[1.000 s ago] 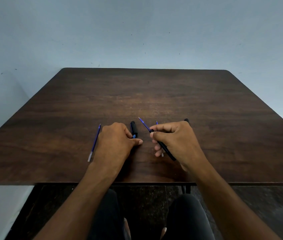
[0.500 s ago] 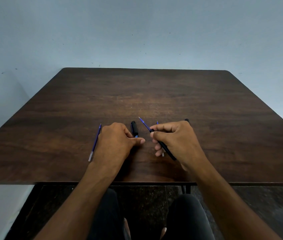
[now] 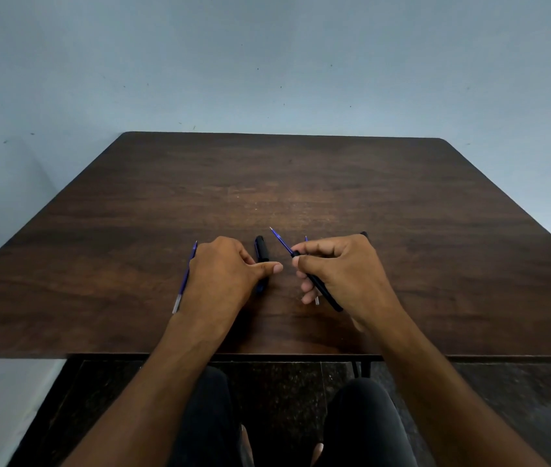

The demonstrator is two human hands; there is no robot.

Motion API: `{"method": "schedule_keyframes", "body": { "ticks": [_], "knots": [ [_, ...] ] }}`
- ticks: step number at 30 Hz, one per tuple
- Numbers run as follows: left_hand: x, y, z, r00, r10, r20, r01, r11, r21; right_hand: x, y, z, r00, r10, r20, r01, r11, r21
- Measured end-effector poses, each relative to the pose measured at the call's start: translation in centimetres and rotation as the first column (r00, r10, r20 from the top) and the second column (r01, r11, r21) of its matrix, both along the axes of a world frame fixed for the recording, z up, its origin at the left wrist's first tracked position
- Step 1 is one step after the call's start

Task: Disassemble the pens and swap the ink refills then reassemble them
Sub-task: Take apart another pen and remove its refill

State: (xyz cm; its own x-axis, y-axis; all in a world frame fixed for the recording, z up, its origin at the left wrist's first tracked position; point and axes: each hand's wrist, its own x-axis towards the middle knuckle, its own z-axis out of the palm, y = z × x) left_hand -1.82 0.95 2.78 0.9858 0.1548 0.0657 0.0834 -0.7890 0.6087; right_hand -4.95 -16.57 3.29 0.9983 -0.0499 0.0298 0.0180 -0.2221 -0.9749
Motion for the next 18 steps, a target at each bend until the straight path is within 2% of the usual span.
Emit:
{"method": "schedule_keyframes", "body": {
  "ticks": [3,7,10,13,16,18],
  "knots": [
    [-0.1,0.4,0.2,0.998,0.015,0.063,-0.009,0.996,-0.087,0.1,0.0,0.0,1.0,0.003,0.001,-0.003,1.0,0.019],
    [-0.6,0.7,0.6,0.977,-0.018,0.213,0.079,0.956,-0.282,0.0,0.1,0.0,1.0,0.024,0.02,-0.025,0.998,0.054],
    [-0.8,0.6,0.6,0.98,-0.055,0.189,0.135,0.884,-0.447,0.1,0.5,-0.2,0.999,0.038,0.033,-0.04,0.997,0.07],
    [-0.8,0.5,0.8,0.986,-0.107,0.129,0.165,0.769,-0.618,0.2,0.9,-0.4,0.998,0.052,0.047,-0.055,0.996,0.073],
    [-1.0,0.3,1.0,0.982,-0.157,0.101,0.181,0.666,-0.723,0.2,1.0,-0.5,0.996,0.061,0.058,-0.065,0.995,0.073],
    [-1.0,0.2,1.1,0.983,-0.149,0.105,0.177,0.638,-0.75,0.2,0.9,-0.6,0.996,0.062,0.066,-0.066,0.996,0.064]
  ]
}}
